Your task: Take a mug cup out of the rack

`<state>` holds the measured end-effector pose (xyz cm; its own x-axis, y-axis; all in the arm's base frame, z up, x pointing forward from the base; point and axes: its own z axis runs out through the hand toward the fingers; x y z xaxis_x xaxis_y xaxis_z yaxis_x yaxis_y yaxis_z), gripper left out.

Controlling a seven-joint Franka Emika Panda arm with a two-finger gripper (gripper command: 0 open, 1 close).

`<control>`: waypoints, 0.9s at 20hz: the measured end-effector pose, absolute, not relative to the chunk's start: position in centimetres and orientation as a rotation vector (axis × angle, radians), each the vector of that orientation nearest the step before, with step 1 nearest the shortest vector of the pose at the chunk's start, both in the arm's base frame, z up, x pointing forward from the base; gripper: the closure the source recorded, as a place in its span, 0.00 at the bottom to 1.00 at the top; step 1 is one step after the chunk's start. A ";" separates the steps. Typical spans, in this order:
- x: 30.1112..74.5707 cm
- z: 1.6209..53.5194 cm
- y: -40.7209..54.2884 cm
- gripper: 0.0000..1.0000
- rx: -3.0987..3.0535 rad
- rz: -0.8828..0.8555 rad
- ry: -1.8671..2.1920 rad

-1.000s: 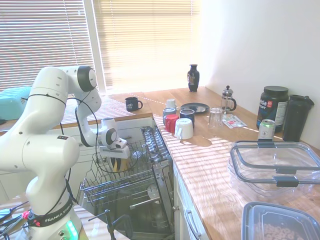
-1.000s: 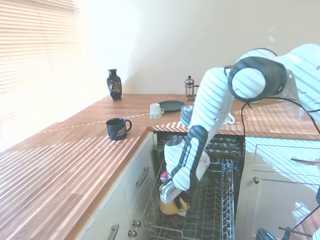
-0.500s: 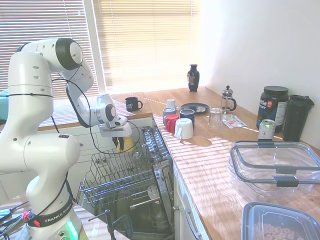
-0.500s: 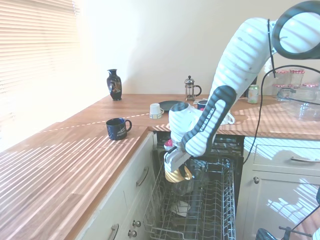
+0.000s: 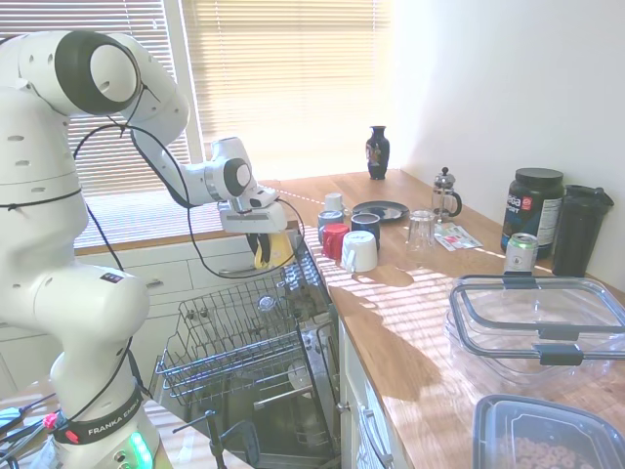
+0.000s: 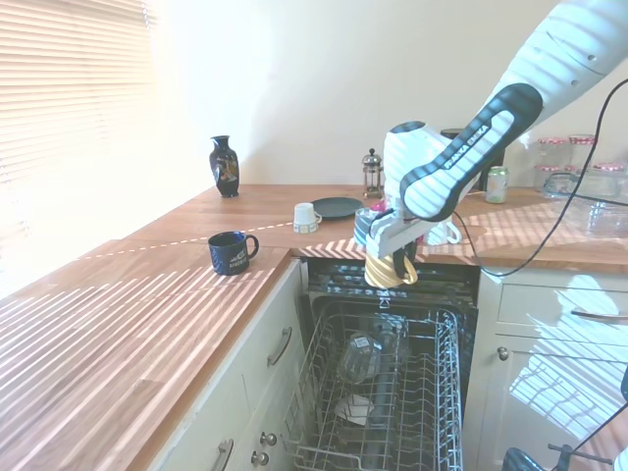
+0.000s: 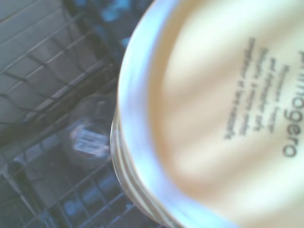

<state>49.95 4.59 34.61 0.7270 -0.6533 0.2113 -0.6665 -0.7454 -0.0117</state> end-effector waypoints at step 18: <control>52.9 38.5 -9.0 1.00 2.780 0.193 -1.213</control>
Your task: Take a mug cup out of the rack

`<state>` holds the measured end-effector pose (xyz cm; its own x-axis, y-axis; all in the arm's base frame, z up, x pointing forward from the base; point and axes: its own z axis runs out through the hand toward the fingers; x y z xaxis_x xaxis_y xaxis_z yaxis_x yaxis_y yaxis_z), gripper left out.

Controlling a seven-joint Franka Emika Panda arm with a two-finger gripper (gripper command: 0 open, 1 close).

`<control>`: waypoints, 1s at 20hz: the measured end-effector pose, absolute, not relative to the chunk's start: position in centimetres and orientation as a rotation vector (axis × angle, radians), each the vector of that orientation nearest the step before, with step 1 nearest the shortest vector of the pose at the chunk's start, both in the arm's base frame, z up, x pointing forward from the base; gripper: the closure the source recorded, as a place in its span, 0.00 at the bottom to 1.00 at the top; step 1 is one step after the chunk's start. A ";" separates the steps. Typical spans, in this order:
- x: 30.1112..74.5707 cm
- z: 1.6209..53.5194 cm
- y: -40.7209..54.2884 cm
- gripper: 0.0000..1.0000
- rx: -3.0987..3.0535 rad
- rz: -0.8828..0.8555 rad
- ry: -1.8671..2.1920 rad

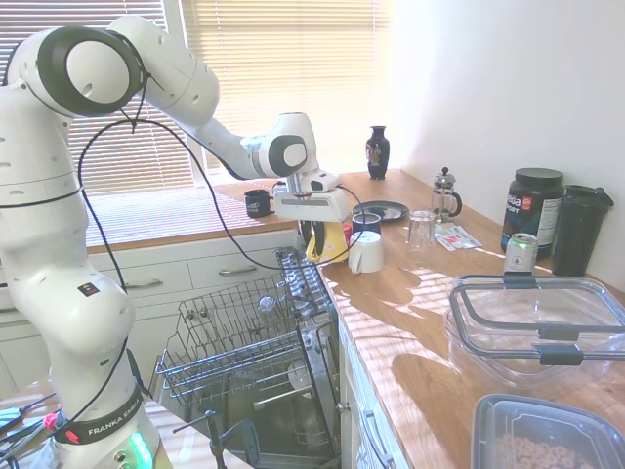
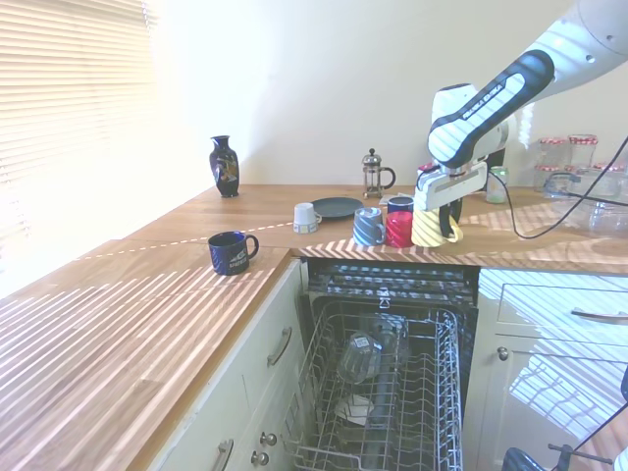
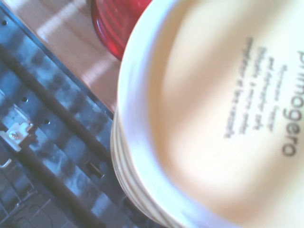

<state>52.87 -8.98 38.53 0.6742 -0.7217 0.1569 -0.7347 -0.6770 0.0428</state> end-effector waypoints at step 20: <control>58.5 36.1 -11.2 0.00 2.757 0.084 -1.135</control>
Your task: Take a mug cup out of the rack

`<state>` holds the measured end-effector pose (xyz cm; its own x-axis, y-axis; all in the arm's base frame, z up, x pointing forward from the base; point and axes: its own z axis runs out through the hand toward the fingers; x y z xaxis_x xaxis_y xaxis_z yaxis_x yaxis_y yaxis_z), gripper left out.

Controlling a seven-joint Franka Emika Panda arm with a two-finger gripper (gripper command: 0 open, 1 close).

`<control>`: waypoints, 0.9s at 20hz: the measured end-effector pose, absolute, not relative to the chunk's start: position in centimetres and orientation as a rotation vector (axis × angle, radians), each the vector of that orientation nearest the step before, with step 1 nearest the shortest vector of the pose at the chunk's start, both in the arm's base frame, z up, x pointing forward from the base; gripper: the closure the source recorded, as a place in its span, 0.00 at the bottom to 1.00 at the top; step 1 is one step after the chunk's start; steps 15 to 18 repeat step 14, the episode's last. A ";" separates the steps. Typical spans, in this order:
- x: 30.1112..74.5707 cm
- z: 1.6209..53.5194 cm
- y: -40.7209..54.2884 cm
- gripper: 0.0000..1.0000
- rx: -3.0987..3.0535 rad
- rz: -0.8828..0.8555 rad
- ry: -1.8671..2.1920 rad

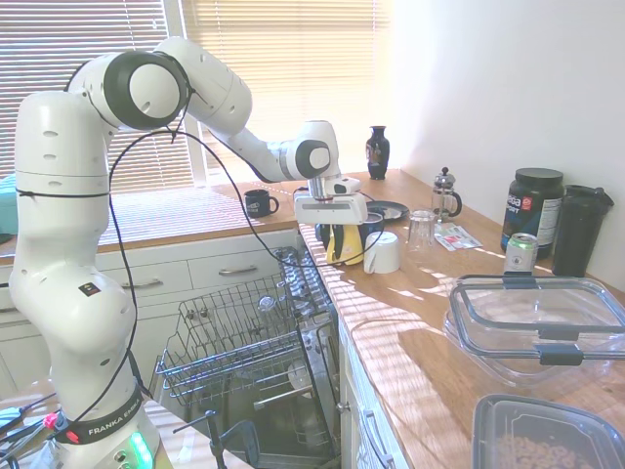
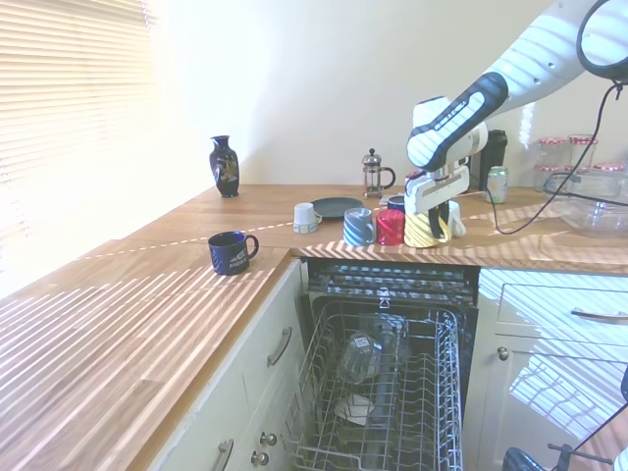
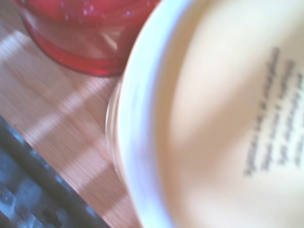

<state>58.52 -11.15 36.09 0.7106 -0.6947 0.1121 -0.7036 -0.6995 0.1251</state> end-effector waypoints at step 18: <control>55.9 38.2 -9.5 0.00 2.722 0.109 -1.164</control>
